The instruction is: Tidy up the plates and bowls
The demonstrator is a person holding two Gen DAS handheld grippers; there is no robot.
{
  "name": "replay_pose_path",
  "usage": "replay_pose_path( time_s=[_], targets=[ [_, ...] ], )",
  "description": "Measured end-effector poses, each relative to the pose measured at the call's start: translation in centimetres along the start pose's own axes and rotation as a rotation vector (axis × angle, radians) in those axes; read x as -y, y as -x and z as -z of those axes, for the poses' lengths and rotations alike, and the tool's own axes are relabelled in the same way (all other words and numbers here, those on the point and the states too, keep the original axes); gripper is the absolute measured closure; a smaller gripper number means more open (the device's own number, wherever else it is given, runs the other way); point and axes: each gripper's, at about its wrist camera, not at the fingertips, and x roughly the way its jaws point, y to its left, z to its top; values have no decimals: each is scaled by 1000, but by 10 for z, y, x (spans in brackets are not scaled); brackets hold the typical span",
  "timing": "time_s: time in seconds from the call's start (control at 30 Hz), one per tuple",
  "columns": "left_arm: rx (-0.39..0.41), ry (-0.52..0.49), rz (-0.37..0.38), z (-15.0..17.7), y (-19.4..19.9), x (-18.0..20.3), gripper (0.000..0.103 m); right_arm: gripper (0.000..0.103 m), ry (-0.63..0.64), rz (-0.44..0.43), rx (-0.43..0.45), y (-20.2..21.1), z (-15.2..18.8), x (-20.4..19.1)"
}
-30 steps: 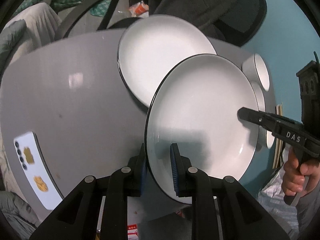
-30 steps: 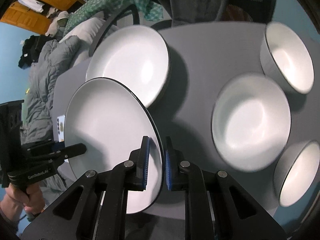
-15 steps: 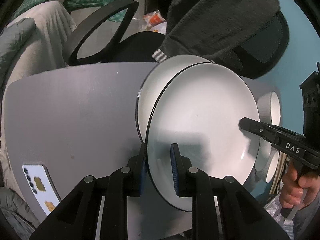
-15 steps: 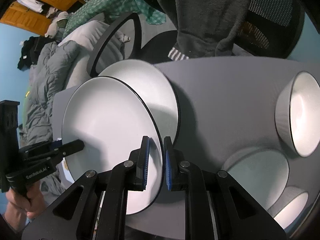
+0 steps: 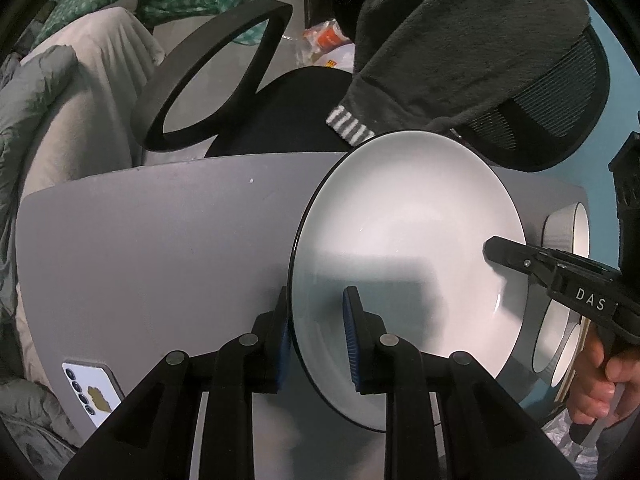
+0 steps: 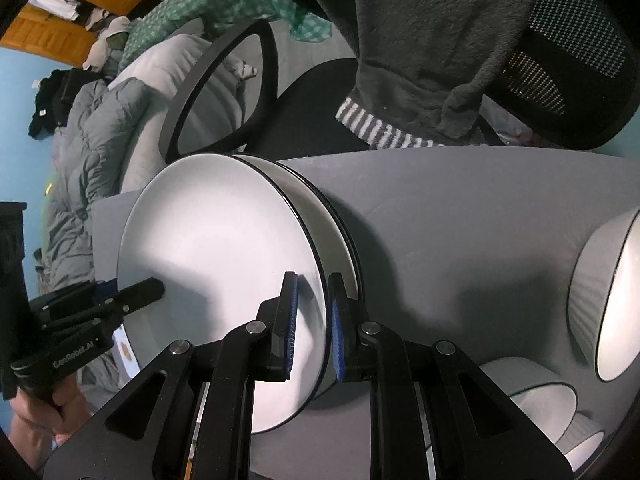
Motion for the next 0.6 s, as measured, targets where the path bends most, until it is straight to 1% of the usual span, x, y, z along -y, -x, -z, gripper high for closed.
replay_pose_path(
  time_s=[0.17, 0.3, 0.37, 0.43, 0.53, 0.6],
  targets=[
    [-15, -12, -11, 0, -7, 1, 79, 86, 2, 8, 3, 0, -3, 1],
    [-17, -13, -21, -3, -6, 3, 78, 85, 11, 19, -17, -1, -7, -1],
    [-12, -34, -41, -3, -6, 6, 77, 84, 32, 39, -26, -1, -7, -5],
    [-6, -50, -63, -3, -6, 10, 75, 82, 53, 63, -33, -1, -7, -10],
    [1, -54, -73, 0, -6, 10, 75, 78, 67, 88, -41, -2, -6, -15],
    [5, -56, -75, 0, -6, 11, 74, 72, 74, 103, -45, -2, -6, -18]
  ],
)
